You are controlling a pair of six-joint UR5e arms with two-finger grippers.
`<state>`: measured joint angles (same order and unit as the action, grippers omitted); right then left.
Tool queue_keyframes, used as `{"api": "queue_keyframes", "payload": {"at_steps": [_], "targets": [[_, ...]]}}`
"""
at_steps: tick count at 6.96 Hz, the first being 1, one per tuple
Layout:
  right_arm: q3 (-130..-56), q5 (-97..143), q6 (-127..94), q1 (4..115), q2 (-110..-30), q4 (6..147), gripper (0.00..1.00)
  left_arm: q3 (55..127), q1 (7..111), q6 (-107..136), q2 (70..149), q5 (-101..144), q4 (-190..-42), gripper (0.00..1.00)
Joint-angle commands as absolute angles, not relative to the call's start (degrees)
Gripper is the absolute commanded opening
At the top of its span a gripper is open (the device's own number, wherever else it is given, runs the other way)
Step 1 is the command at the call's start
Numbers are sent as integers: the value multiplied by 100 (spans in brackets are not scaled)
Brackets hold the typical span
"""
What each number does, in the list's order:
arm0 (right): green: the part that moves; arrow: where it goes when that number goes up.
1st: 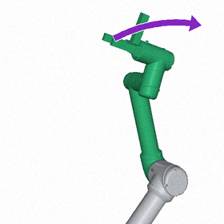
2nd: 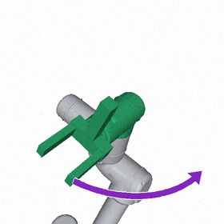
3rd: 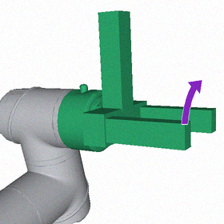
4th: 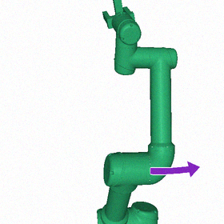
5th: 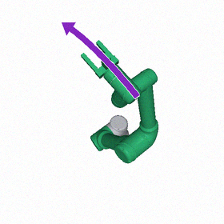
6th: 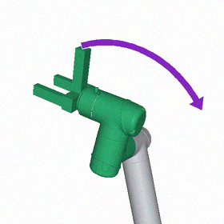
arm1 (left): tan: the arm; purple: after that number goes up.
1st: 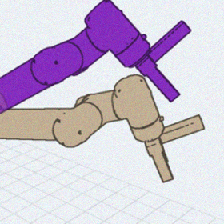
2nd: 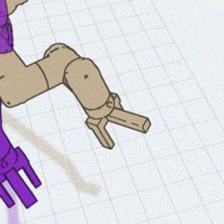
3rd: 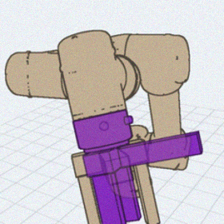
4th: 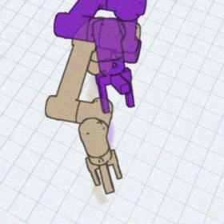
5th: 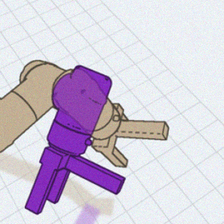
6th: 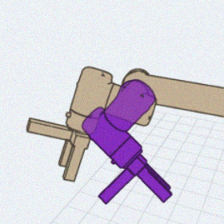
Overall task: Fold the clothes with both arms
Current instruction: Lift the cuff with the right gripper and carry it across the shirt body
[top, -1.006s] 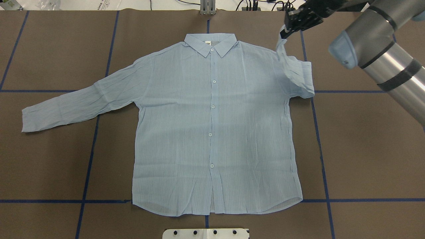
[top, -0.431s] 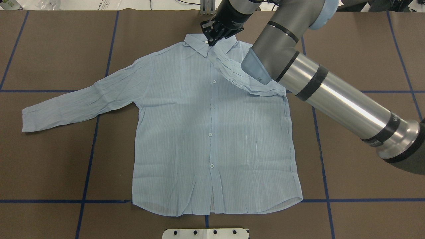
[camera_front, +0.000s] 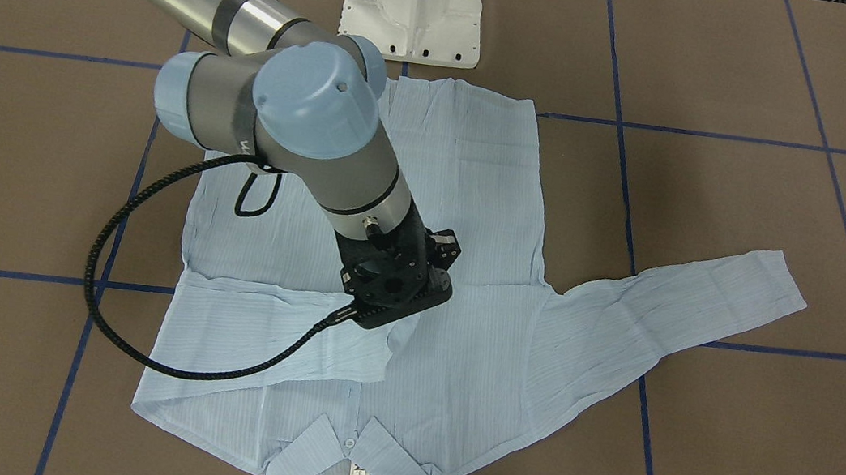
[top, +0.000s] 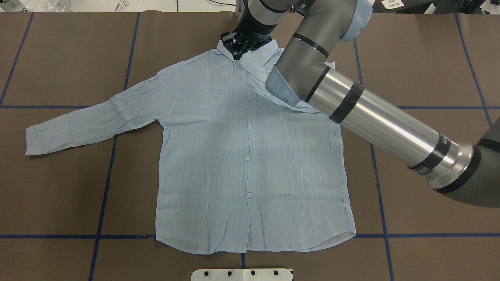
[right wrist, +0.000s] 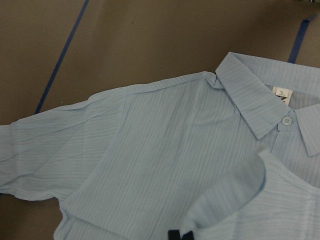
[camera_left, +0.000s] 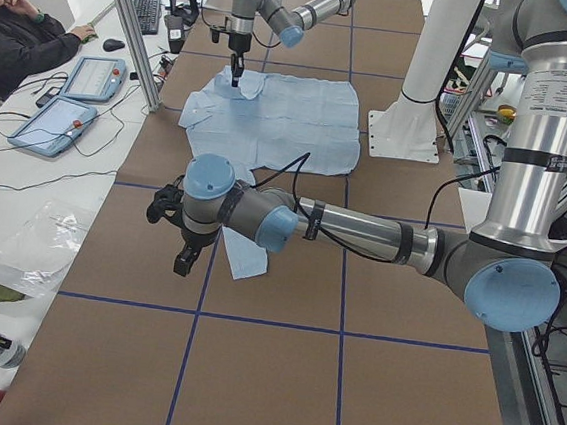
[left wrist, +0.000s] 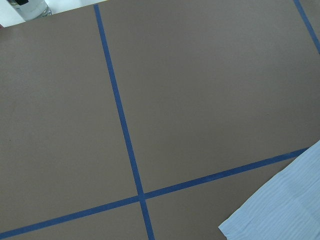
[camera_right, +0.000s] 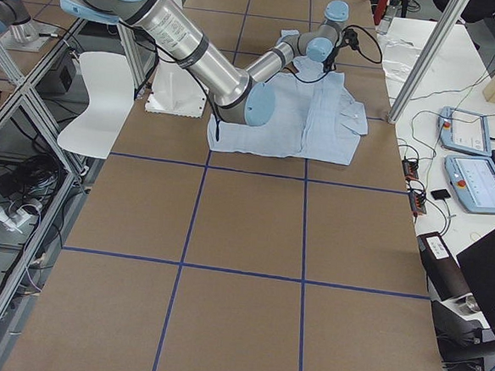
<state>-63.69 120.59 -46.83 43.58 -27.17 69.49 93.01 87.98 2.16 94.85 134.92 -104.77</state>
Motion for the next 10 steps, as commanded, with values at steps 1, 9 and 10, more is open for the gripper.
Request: {"api": "queue_keyframes", "payload": {"at_steps": [1, 9, 10], "targets": [[-5638, 11534, -4676, 3992, -2488, 6404, 0, 9299, 8789, 228, 9510, 13491, -10477, 100], [-6411, 10634, -5527, 3550, -2575, 7374, 99, 8738, 7712, 3118, 9484, 13273, -12271, 100], [-6921, 10809, -5537, 3716, -2801, 8027, 99, 8745, 7290, 4016, 9257, 12967, -12896, 99]]}}
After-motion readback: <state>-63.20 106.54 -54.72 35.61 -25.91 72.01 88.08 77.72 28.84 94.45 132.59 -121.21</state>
